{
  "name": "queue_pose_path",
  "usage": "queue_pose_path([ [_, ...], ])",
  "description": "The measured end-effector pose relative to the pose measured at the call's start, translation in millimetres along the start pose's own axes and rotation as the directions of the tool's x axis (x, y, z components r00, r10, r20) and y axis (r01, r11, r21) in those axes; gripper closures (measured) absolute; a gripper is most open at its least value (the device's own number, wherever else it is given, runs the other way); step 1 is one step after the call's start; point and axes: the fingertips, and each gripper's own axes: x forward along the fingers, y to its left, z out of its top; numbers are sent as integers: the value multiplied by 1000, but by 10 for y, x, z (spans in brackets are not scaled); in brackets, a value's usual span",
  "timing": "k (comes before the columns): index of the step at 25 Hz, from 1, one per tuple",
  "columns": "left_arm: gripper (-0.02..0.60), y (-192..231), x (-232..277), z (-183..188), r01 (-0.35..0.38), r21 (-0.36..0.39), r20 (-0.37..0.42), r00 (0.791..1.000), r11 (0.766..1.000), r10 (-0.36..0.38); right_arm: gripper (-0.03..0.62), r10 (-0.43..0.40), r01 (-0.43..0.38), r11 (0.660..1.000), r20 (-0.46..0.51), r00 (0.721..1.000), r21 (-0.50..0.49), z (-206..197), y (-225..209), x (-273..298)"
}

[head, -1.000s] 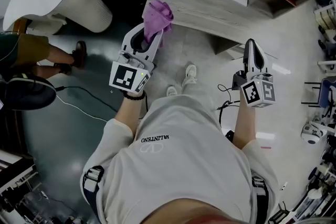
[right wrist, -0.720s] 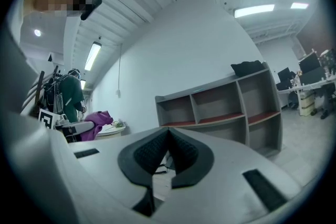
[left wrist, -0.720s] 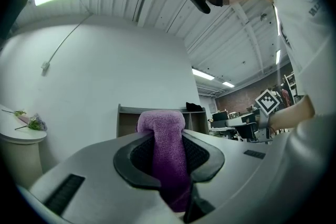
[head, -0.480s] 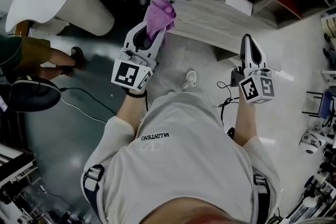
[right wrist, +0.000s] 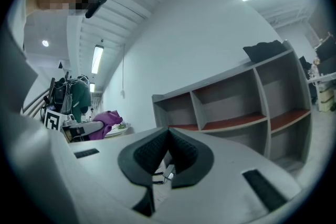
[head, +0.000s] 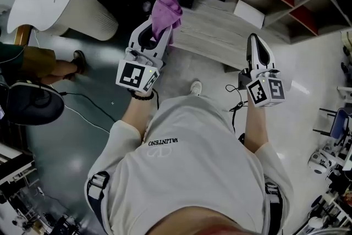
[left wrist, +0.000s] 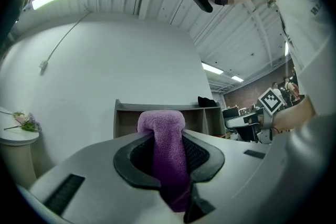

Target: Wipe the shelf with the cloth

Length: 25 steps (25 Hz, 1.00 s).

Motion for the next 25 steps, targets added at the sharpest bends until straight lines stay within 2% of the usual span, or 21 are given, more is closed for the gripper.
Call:
queue_pose_path([
  [8,492,0,308,13,-71,28,-16,997,997,72,595,95,-94,995,-21,995,24,-74,-213,311],
  [13,492,8,324,34,-82,47,-30,996,996,84,595,130,-129,991,-18,991,36,-70,-169,403],
  [25,492,346,751,-135,-53,28,-24,998,998,54,595,109,-108,994,-32,994,14,-87,-252,851],
])
